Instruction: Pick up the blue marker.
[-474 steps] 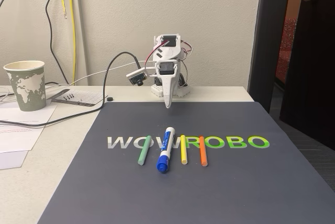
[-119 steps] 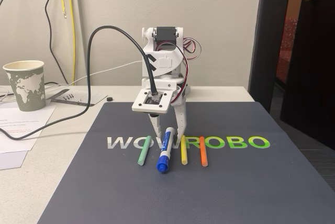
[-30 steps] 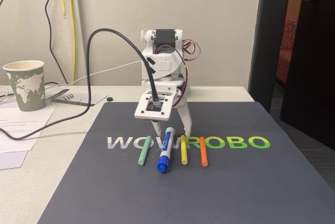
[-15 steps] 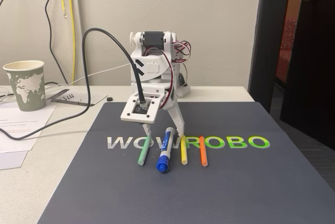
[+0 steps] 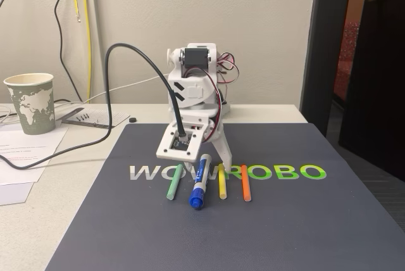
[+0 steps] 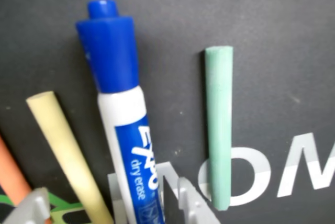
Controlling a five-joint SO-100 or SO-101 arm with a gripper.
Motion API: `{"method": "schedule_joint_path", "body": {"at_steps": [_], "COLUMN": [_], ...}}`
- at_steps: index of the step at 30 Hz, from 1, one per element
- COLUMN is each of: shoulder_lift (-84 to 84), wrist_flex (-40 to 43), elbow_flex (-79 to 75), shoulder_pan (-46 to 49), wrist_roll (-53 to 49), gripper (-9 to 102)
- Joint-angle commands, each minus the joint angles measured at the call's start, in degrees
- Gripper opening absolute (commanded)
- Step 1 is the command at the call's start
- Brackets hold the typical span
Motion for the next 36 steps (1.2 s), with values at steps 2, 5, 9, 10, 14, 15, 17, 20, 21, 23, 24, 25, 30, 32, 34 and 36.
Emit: {"method": "schedule_joint_path", "body": {"at_steps": [2, 5, 9, 10, 14, 15, 17, 20, 21, 23, 24, 25, 30, 32, 34, 36], "shoulder_lift": [0.8, 0.7, 0.9, 1.0, 0.7, 0.4, 0.3, 0.3, 0.3, 0.1, 0.0, -0.2, -0.4, -0.5, -0.7, -1.0], "wrist_flex": [7.6, 7.6, 7.9, 8.0, 8.1, 8.1, 8.1, 8.5, 8.8, 9.1, 9.3, 9.4, 10.0, 10.0, 10.0, 9.9], "elbow_flex": [-2.2, -2.4, -2.4, -2.4, -2.3, -2.3, -2.3, -2.3, -2.3, -2.3, -2.3, -2.4, -2.4, -2.4, -2.4, -2.4], "shoulder_pan": [-0.4, -0.3, -0.3, -0.3, -0.3, -0.3, -0.3, -0.4, -0.4, -0.5, -0.6, -0.7, -1.1, -1.1, -1.1, -1.1], "wrist_roll": [0.7, 0.6, 0.5, 0.5, 0.8, 0.9, 0.9, 0.9, 0.9, 0.8, 0.9, 0.9, 1.2, 1.3, 1.4, 1.6], "gripper": [32, 32, 32, 32, 32, 32, 32, 33, 33, 33, 33, 33, 33, 33, 33, 33]}}
